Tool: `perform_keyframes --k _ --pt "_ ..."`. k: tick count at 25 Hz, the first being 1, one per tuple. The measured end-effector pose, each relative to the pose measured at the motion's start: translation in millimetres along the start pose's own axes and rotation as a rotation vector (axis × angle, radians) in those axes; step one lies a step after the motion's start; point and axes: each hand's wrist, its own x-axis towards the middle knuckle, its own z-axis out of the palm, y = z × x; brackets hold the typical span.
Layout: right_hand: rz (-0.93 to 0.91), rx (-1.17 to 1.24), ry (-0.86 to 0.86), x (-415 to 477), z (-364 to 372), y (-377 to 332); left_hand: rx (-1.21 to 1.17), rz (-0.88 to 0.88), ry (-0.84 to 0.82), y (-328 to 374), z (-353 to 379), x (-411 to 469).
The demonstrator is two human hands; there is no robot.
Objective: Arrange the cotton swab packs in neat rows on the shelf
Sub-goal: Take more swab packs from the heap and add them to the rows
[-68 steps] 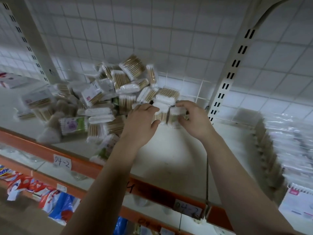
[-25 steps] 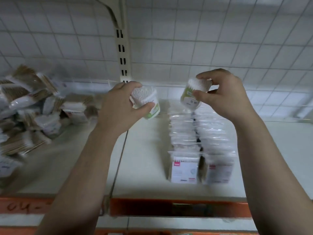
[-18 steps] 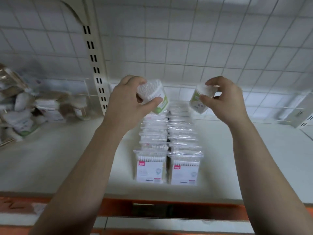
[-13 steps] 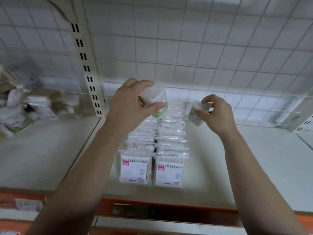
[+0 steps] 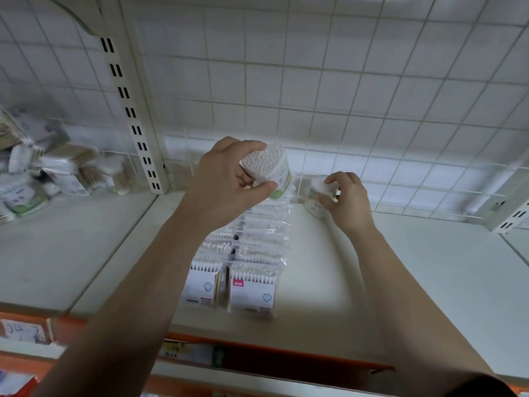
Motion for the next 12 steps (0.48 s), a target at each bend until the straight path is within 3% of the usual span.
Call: perform_keyframes --k 7,12 --pt "-0.033 0.067 -0.062 -7.2 -10.5 12.7 -0.027 0.033 -0.055 15.6 18.1 6.8" --pt "0.091 0.023 -0.12 -22.3 -18.6 43.5 0.048 0.096 -0.191 18.4 50.0 23.1"
